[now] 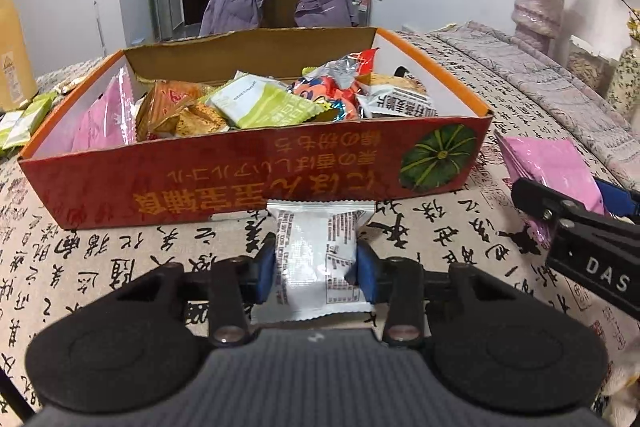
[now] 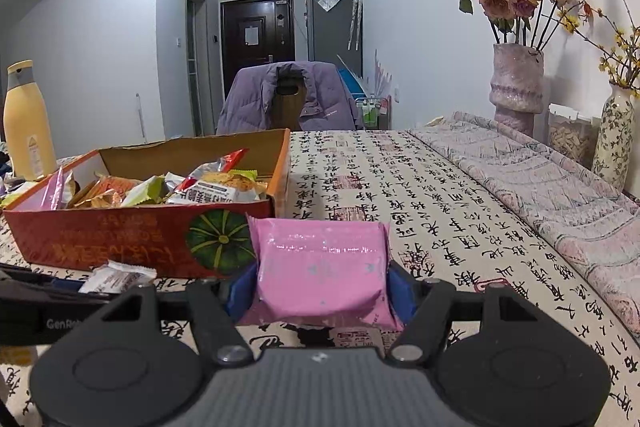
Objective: Organize snacks
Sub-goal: 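Carry the pink packet and white sachet into the box and open both grippers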
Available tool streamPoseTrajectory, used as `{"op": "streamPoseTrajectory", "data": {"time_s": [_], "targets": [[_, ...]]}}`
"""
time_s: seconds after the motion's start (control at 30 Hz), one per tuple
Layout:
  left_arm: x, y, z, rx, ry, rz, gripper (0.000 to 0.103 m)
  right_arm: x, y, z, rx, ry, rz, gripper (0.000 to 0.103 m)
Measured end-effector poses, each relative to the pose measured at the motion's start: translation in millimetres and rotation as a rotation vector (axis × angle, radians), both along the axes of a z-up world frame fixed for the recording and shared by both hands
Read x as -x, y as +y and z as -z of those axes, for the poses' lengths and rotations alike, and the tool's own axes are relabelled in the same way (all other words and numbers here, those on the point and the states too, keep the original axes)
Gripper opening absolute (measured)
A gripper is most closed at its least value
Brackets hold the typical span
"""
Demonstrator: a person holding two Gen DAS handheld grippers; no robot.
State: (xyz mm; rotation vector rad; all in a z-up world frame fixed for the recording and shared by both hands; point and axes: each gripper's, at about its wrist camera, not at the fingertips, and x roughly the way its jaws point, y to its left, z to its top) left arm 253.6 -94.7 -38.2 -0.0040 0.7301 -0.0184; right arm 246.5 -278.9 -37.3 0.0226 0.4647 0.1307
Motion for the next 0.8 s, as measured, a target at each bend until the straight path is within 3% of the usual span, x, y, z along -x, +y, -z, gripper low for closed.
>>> {"op": "streamPoseTrajectory", "data": {"time_s": [0.53,0.8], "targets": [[28.5,5.5,-24.9,-0.011,-0.092,0.014,0.041,16.4,12.2,-5.3,0.066,-0.095,-0.003,0.067],[38.1,17.6,-45.3,-0.010,-0.168,-0.004,0.041,27.9,28.1,-26.1,0.052,-0.153,-0.053,0.067]]}}
